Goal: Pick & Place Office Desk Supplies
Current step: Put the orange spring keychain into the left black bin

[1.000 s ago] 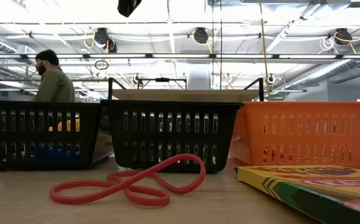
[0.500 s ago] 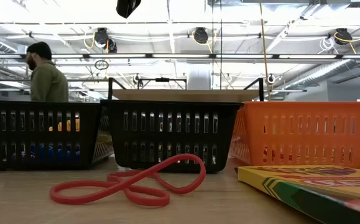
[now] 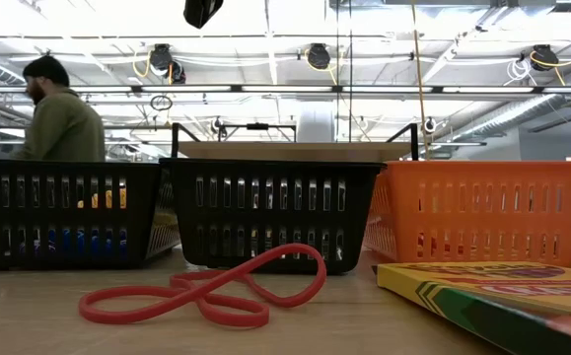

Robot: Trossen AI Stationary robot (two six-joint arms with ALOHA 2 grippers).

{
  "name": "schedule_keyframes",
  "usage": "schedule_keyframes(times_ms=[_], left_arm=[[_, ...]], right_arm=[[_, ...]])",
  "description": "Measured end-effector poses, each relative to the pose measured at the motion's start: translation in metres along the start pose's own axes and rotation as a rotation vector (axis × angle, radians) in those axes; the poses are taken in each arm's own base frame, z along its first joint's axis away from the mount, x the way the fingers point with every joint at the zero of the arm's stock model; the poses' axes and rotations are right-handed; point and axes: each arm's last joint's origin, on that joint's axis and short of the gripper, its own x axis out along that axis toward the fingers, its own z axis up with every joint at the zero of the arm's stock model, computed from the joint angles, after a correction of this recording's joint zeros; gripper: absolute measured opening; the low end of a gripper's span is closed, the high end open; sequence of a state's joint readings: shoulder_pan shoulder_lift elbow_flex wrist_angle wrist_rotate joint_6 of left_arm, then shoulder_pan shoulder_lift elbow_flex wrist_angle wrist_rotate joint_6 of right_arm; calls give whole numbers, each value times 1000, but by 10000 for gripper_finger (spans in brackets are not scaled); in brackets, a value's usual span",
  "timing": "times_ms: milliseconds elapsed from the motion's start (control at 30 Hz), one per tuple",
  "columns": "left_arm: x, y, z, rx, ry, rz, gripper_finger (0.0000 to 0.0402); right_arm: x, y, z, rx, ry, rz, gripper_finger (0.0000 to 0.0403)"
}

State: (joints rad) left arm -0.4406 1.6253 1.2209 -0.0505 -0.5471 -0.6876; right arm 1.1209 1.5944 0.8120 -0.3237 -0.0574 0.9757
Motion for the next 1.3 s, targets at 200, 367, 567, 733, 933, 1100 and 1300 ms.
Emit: schedule_keyframes(times_ms=[200,367,567,733,933,1100,1300], left_arm=[[0,0,0,0,3,-4,143],[0,0,0,-1,4,-4,143],[0,0,0,-2,4,-5,143],[0,0,0,-3,5,-5,143],[0,-1,-1,13,15,-19,143],[-1,-2,-1,61,22,-29,143],[1,-2,-3,142,21,-30,143]], right_arm=[[3,-2,0,18,-8,-26,96],[3,-3,0,22,-13,-36,28],[3,-2,2,35,-68,-50,10],[-13,-4,9,53,-158,-45,3],[-58,-10,9,28,-332,-81,1],[-98,-19,8,-38,-614,-202,0],[-127,-23,12,-144,-908,-395,0]])
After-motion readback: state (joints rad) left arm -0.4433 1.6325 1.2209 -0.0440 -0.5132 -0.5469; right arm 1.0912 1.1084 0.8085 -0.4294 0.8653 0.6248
